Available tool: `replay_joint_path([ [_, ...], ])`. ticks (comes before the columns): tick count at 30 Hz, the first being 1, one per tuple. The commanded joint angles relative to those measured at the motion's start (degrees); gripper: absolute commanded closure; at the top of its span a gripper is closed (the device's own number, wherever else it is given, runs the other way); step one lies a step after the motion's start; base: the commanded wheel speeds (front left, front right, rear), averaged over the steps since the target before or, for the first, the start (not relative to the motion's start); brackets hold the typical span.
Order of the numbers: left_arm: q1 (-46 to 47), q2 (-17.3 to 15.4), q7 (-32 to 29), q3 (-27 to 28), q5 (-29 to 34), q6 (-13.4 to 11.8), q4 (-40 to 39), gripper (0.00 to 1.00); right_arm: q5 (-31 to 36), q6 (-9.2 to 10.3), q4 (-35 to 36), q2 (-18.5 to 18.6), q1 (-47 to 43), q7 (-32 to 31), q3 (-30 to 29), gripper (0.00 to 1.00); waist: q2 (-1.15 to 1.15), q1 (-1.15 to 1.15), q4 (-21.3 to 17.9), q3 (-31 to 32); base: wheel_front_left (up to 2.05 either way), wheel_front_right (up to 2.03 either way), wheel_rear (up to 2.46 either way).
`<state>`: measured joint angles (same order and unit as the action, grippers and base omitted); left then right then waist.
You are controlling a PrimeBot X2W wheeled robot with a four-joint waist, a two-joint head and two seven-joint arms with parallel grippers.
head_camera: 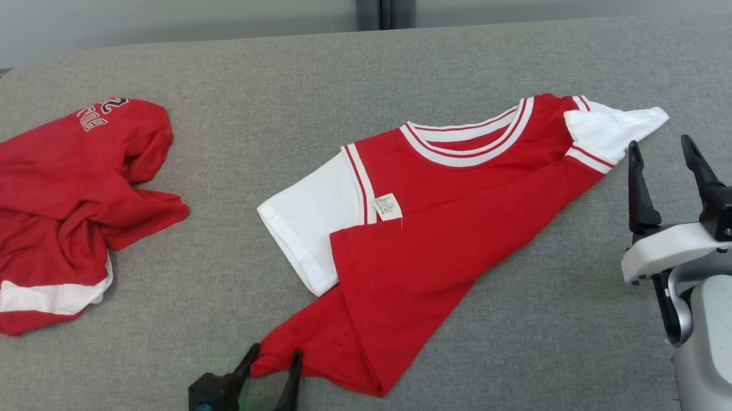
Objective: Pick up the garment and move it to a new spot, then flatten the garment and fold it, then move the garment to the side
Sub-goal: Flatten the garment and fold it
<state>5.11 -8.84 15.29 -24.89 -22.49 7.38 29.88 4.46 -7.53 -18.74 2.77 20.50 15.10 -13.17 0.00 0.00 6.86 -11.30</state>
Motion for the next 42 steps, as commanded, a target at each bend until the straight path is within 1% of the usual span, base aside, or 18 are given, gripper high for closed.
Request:
replay_joint_path([
  [1, 0.3, -0.4, -0.3, -0.9, -0.2, 0.2, 1.6, 0.0, -0.4, 0.08, 0.2, 0.3, -0.8, 0.1, 0.0, 0.0, 0.0, 0.0, 0.0, 0.1, 0.0, 0.0, 0.0],
  [2, 0.7, -0.3, -0.3, -1.3, -0.6, 0.2, 2.1, 0.45, -0.5, 0.07, 0.1, 0.2, -0.9, 0.1, 0.1, 0.0, 0.0, 0.0, 0.1, 0.2, 0.0, 0.0, 0.0],
  [3, 0.9, -0.4, -0.3, -1.7, -0.9, 0.2, 2.6, 0.77, -0.6, 0.08, 0.1, 0.2, -0.9, 0.1, 0.2, 0.0, 0.0, 0.0, 0.1, 0.2, 0.0, 0.0, 0.0],
  [4, 1.1, -0.5, -0.3, -2.1, -1.0, 0.2, 2.8, 1.0, -0.7, 0.07, 0.1, 0.2, -0.9, 0.1, 0.3, 0.0, 0.0, 0.0, 0.2, 0.3, 0.0, 0.0, 0.0],
  [8, 2.3, -1.3, -0.3, -2.7, -2.1, 0.2, 3.3, 1.0, -1.1, 0.07, 0.0, 0.2, -0.8, 0.1, 0.7, 0.0, 0.0, 0.0, 0.0, 0.5, 0.0, 0.0, 0.0],
  [11, 5.0, -2.2, -0.2, -0.3, -1.7, 0.0, 1.5, 1.0, -1.7, 0.07, -0.1, 0.2, -0.9, 0.1, 0.9, 0.0, 0.0, 0.0, -0.2, 0.6, 0.0, 0.0, 0.0],
  [16, 10.4, -4.1, -0.2, 4.0, 0.5, 0.0, -1.5, 1.0, -2.5, 0.08, -0.2, 0.2, -1.1, 0.1, 1.2, 0.0, 0.0, 0.0, -1.1, 0.4, 0.0, 0.0, 0.0],
  [24, 21.0, -6.9, -0.2, 10.8, 3.8, 0.0, -1.6, 1.0, -2.6, 0.07, -0.1, 0.2, -0.9, 0.1, 2.2, 0.0, 0.0, 0.0, -3.3, -0.5, 0.0, 0.0, 0.0],
  [28, 23.7, -6.7, -0.2, 15.1, 4.7, 0.0, -1.3, 1.0, -2.8, 0.08, 0.2, 0.2, -1.2, 0.1, 2.3, 0.0, 0.0, 0.0, -4.2, -0.8, 0.0, 0.0, 0.0],
  [30, 22.9, -6.1, -0.2, 16.6, 5.0, 0.0, -0.6, 1.0, -2.9, 0.07, 0.2, 0.2, -1.4, 0.1, 2.2, 0.0, 0.0, 0.0, -4.4, -0.9, 0.0, 0.0, 0.0],
  [31, 22.0, -5.8, -0.2, 16.7, 5.1, 0.0, 0.3, 1.0, -3.0, 0.07, 0.3, 0.2, -1.5, 0.1, 2.2, 0.0, 0.0, 0.0, -4.5, -0.9, 0.0, 0.0, 0.0],
  [33, 20.1, -5.5, -0.2, 15.7, 5.1, 0.0, 4.4, 1.0, -3.1, 0.07, 0.1, 0.2, -1.7, 0.1, 2.3, 0.0, 0.0, 0.0, -4.5, -0.8, 0.0, 0.0, 0.0],
  [34, 19.8, -5.4, -0.2, 15.2, 4.8, 0.0, 7.1, 0.62, -3.0, 0.07, 0.0, 0.2, -1.9, 0.1, 2.3, 0.0, 0.0, 0.0, -4.5, -0.7, 0.0, 0.0, 0.0],
  [35, 20.2, -5.4, -0.1, 15.0, 4.7, 0.0, 8.6, 0.07, -3.0, 0.07, -0.1, 0.2, -2.0, 0.1, 2.2, 0.0, 0.0, 0.0, -4.4, -0.6, 0.0, 0.0, 0.0],
  [36, 20.4, -5.2, -0.1, 15.0, 4.6, 0.0, 10.2, 0.0, -3.0, 0.07, -0.2, 0.2, -2.0, 0.1, 2.2, 0.0, 0.0, 0.0, -4.3, -0.6, 0.0, 0.0, 0.0],
  [39, 19.7, -3.8, -0.1, 15.7, 4.5, 0.0, 12.1, 0.0, -3.0, 0.07, -0.5, 0.2, -1.9, 0.1, 2.3, 0.0, 0.0, 0.0, -4.0, -0.5, 0.0, 0.0, 0.0],
  [42, 18.8, -2.6, -0.1, 16.5, 4.7, 0.0, 10.6, 0.0, -3.1, 0.08, -0.7, 0.2, -1.7, 0.1, 2.9, 0.0, 0.0, 0.0, -3.6, -0.5, 0.0, 0.0, 0.0],
])
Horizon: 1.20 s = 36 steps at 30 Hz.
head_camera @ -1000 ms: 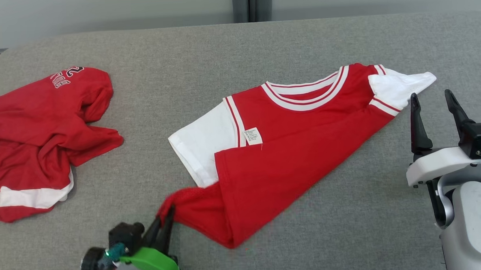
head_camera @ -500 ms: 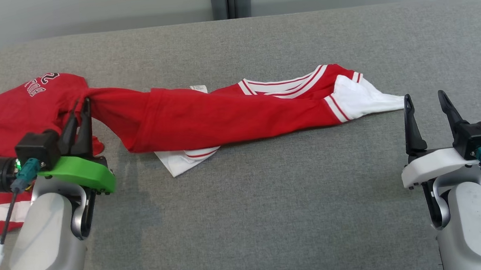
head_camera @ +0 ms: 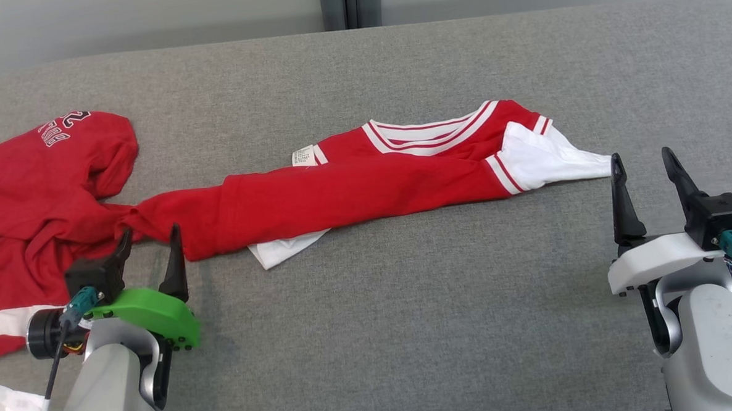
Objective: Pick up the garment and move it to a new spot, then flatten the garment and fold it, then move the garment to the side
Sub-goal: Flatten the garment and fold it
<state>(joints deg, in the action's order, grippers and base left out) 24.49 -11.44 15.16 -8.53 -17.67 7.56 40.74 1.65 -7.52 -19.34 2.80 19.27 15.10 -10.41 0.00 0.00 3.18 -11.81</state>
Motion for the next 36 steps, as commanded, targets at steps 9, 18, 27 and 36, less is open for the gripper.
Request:
replay_joint_path([
  [9, 1.5, 1.4, 0.0, -5.0, -3.0, -0.2, -5.8, 0.0, -0.9, 0.06, 0.0, 0.2, 1.2, 0.1, 2.5, 0.0, 0.0, 0.0, -0.7, -1.5, 0.0, 0.0, 0.0],
  [18, 4.6, -1.4, 0.0, -12.9, -10.6, -0.2, -0.7, 0.0, -1.2, 0.06, 0.7, 0.2, 1.0, 0.1, 4.3, 0.0, 0.0, 0.0, -3.2, -3.4, 0.0, 0.0, 0.0],
  [27, 6.3, -2.6, 0.0, -18.3, -16.2, -0.2, 0.3, 0.0, -0.7, 0.06, 1.1, 0.2, 0.3, 0.1, 3.7, 0.0, 0.0, 0.0, -3.6, -3.8, 0.0, 0.0, 0.0],
  [36, 7.6, -3.6, 0.0, -24.5, -21.2, -0.2, 1.7, 1.0, -1.4, 0.07, 0.1, 0.2, 0.6, 0.1, 5.1, 0.0, 0.0, 0.0, -3.6, -2.8, 0.0, 0.0, 0.0],
])
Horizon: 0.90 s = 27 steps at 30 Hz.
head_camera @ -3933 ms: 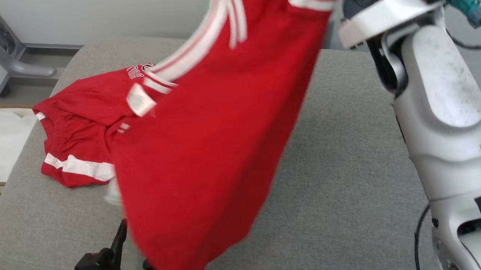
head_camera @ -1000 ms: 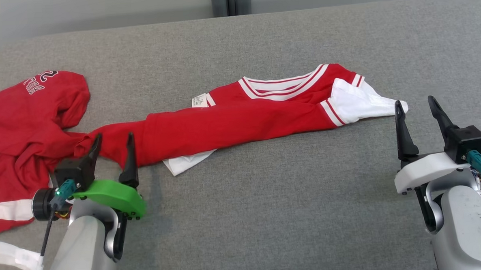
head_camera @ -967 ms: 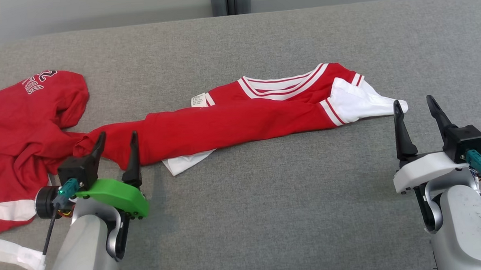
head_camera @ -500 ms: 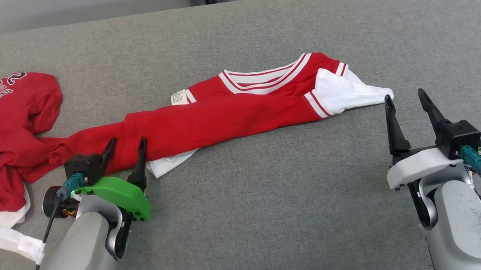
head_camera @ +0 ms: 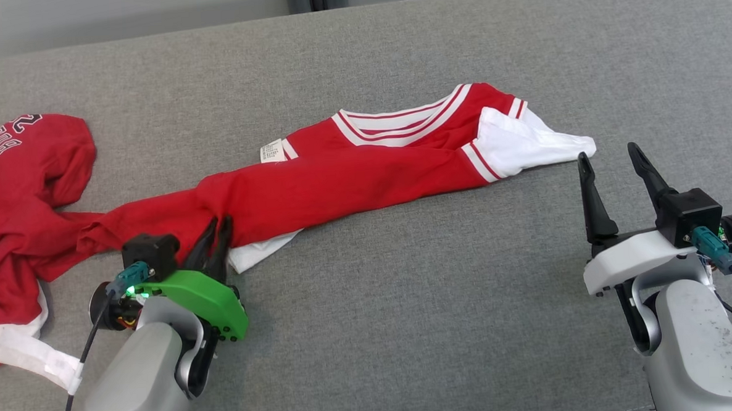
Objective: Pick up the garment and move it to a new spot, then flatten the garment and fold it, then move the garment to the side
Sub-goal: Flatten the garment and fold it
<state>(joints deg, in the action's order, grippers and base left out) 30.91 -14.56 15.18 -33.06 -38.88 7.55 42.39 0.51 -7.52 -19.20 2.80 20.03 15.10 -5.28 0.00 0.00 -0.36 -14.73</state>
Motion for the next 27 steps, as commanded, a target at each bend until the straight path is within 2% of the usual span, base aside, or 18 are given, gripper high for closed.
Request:
replay_joint_path([
  [1, 1.6, -0.6, -0.1, -0.2, -0.3, -0.2, -0.1, 1.0, -0.3, 0.06, -0.2, 0.2, -0.2, 0.1, 0.1, 0.0, 0.0, 0.0, -0.2, 0.2, 0.0, 0.0, 0.0],
  [5, 1.9, -1.1, 0.0, 2.4, 1.6, -0.2, -4.5, 1.0, -0.3, 0.06, -0.3, 0.2, -0.5, 0.1, -0.3, 0.0, 0.0, 0.0, 0.0, 1.0, 0.0, 0.0, 0.0],
  [12, -1.9, 0.9, 0.0, 8.6, 8.5, -0.2, -14.6, 1.0, 0.4, 0.06, -1.0, 0.2, -2.5, 0.1, -2.3, 0.0, 0.0, 0.0, 1.8, 4.7, 0.0, 0.0, 0.0],
  [15, -4.4, 1.5, -0.1, 7.6, 10.8, -0.2, -19.2, 1.0, -0.1, 0.06, -1.4, 0.2, -3.4, 0.1, -2.6, 0.0, 0.0, 0.0, 2.6, 6.5, 0.0, 0.0, 0.0],
  [19, -10.0, 1.1, -0.1, 1.8, 12.1, -0.2, -22.6, 1.0, -0.7, 0.06, -2.0, 0.2, -4.6, 0.1, -2.8, 0.0, 0.0, 0.0, 3.7, 8.6, 0.0, 0.0, 0.0],
  [25, -17.9, 1.0, 0.0, -6.0, 10.2, -0.2, -17.6, 1.0, -0.8, 0.06, -2.9, 0.2, -6.2, 0.1, -3.5, 0.0, 0.0, 0.0, 5.2, 10.8, 0.0, 0.0, 0.0],
  [27, -19.8, 1.3, -0.1, -7.7, 9.0, -0.2, -15.2, 0.32, -0.6, 0.06, -3.1, 0.2, -6.8, 0.1, -3.7, 0.0, 0.0, 0.0, 5.7, 11.3, 0.0, 0.0, 0.0],
])
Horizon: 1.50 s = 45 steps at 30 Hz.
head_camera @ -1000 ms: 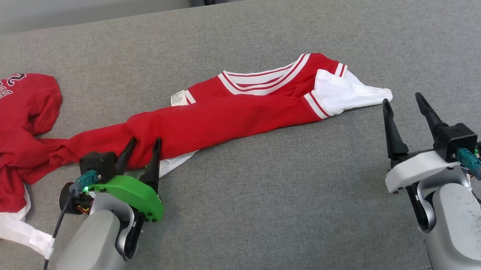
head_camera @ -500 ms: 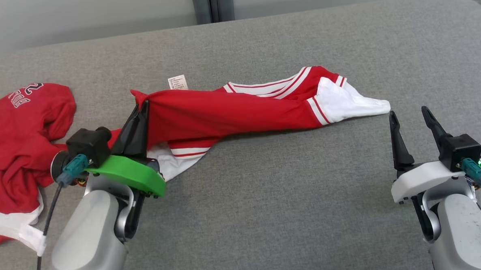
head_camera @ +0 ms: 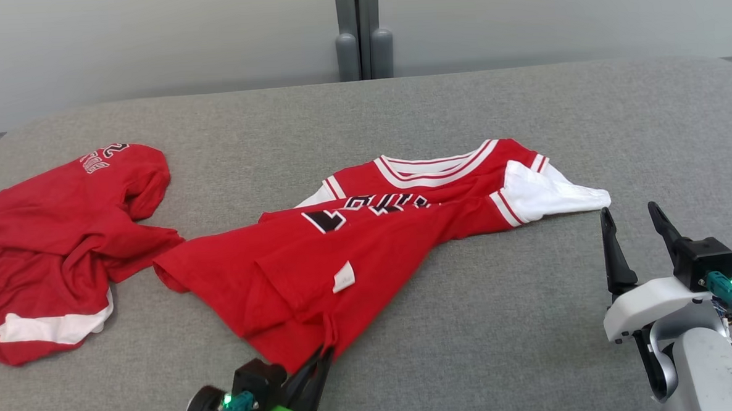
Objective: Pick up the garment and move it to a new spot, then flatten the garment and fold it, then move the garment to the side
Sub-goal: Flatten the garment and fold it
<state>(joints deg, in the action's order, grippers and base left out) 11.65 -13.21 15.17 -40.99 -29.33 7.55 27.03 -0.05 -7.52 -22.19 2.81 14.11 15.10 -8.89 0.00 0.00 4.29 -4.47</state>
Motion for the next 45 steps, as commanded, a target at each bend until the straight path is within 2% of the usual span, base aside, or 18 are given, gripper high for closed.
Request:
replay_joint_path([
  [1, -1.2, 0.3, 0.0, 0.1, -1.2, -0.2, 1.2, 0.0, 0.0, 0.07, -0.1, 0.2, -1.0, 0.1, -0.3, 0.0, 0.0, 0.0, 1.3, 1.2, 0.0, 0.0, 0.0],
  [6, -2.3, 0.8, 0.0, 1.9, -2.4, -0.2, 3.9, 0.0, 0.3, 0.06, 0.0, 0.2, -1.6, 0.1, -0.6, 0.0, 0.0, 0.0, 2.3, 1.2, 0.0, 0.0, 0.0],
  [13, 1.1, 1.2, 0.0, 15.0, 0.4, -0.2, 5.1, 0.0, 0.1, 0.06, 0.4, 0.2, 0.3, 0.1, 0.6, 0.0, 0.0, 0.0, 2.0, -0.6, 0.0, 0.0, 0.0],
  [18, 4.8, 1.3, 0.0, 21.0, 1.7, -0.2, 9.5, 0.0, 0.5, 0.07, 0.7, 0.2, 1.5, 0.1, 1.8, 0.0, 0.0, 0.0, 0.6, -2.8, 0.0, 0.0, 0.0],
  [20, 6.4, 1.4, 0.0, 21.6, 1.6, -0.2, 11.7, 0.0, 0.7, 0.06, 0.9, 0.2, 2.0, 0.1, 1.9, 0.0, 0.0, 0.0, 0.0, -3.8, 0.0, 0.0, 0.0],
  [23, 7.7, 2.5, 0.0, 21.6, -2.3, -0.2, 14.5, 0.0, 0.8, 0.06, 1.1, 0.2, 2.3, 0.1, 2.1, 0.0, 0.0, 0.0, -0.8, -4.9, 0.0, 0.0, 0.0],
  [27, 8.4, 2.1, 0.0, 21.5, -5.2, -0.2, 17.6, 0.0, 1.0, 0.06, 1.4, 0.2, 2.6, 0.1, 1.8, 0.0, 0.0, 0.0, -1.4, -5.6, 0.0, 0.0, 0.0],
  [32, 8.7, 2.7, -0.1, 23.2, -3.9, -0.2, 21.2, 0.0, 1.0, 0.06, 1.7, 0.2, 2.3, 0.1, 1.4, 0.0, 0.0, 0.0, -1.5, -5.7, 0.0, 0.0, 0.0],
  [36, 8.3, 4.0, -0.1, 20.5, -6.0, -0.2, 20.6, 0.0, 0.9, 0.06, 1.3, 0.2, 2.4, 0.1, 1.4, 0.0, 0.0, 0.0, -1.0, -5.5, 0.0, 0.0, 0.0],
  [40, 8.6, 3.3, -0.1, 17.2, -10.5, -0.2, 20.7, 0.0, 0.5, 0.06, 1.1, 0.2, 2.9, 0.1, 2.0, 0.0, 0.0, 0.0, -0.8, -5.6, 0.0, 0.0, 0.0],
  [41, 9.1, 2.8, -0.1, 16.6, -11.4, -0.2, 21.0, 0.13, 0.4, 0.07, 1.0, 0.2, 3.1, 0.1, 2.3, 0.0, 0.0, 0.0, -0.8, -5.6, 0.0, 0.0, 0.0],
  [42, 9.6, 2.4, -0.1, 15.7, -12.2, -0.2, 21.3, 0.64, 0.3, 0.06, 1.0, 0.2, 3.2, 0.1, 2.5, 0.0, 0.0, 0.0, -0.9, -5.8, 0.0, 0.0, 0.0],
  [43, 10.0, 2.2, -0.1, 15.4, -13.0, -0.2, 21.6, 0.9, 0.3, 0.06, 1.0, 0.2, 3.3, 0.1, 2.7, 0.0, 0.0, 0.0, -0.9, -5.9, 0.0, 0.0, 0.0],
  [44, 10.5, 2.0, -0.1, 15.2, -14.1, -0.2, 21.9, 1.0, 0.2, 0.06, 0.9, 0.2, 3.5, 0.1, 2.9, 0.0, 0.0, 0.0, -1.0, -6.0, 0.0, 0.0, 0.0],
  [45, 11.1, 1.7, -0.1, 15.1, -14.9, -0.2, 22.0, 1.0, 0.2, 0.06, 0.9, 0.2, 3.6, 0.1, 3.0, 0.0, 0.0, 0.0, -1.1, -6.0, 0.0, 0.0, 0.0],
])
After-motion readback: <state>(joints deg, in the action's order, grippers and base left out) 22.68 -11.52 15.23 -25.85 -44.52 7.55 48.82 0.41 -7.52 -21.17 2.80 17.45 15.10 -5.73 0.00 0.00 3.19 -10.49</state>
